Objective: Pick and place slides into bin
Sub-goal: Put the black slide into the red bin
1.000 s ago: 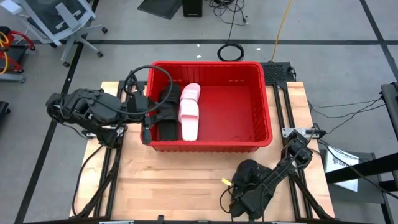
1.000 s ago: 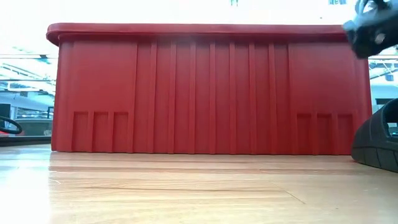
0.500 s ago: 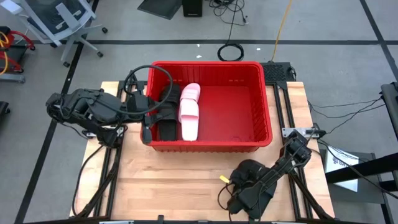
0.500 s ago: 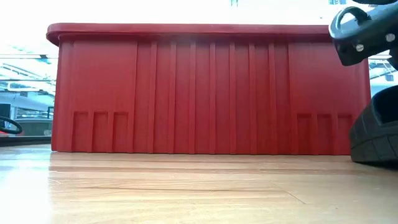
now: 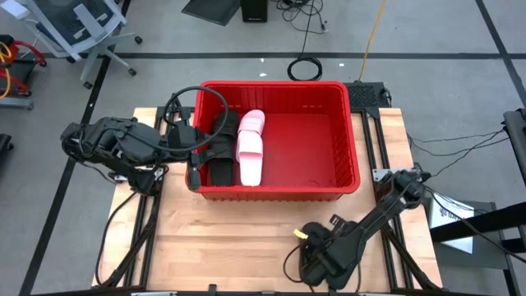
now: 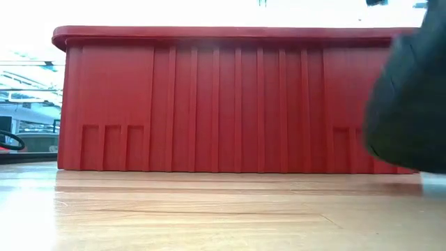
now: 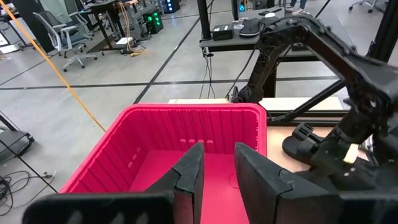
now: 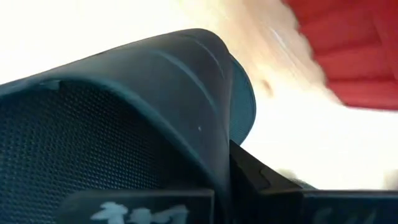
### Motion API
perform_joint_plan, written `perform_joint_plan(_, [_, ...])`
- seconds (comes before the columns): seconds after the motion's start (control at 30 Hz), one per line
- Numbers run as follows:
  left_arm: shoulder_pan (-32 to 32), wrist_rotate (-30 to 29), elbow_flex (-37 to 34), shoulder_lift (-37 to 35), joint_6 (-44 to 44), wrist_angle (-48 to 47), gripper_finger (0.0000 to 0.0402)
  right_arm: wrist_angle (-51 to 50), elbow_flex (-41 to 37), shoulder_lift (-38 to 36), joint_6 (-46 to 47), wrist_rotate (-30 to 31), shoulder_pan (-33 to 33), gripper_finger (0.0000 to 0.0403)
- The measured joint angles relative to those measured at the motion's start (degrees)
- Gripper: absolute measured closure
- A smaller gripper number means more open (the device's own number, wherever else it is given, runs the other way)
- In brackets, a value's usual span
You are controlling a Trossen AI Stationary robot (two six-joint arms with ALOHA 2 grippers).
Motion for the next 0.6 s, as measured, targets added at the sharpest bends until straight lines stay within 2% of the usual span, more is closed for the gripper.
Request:
perform_joint_plan(0.3, [0.0, 0.0, 0.0, 0.0, -1.2, -3.3, 0.0314, 19.8, 0.0, -9.0, -2.8, 5.0, -0.1, 0.0402])
perform_joint_plan(0.6, [0.0, 2.0, 0.0, -0.4, -1.4, -6.0, 0.0314, 45.0, 0.0, -15.9, -14.2, 13.6, -0.6, 0.0402])
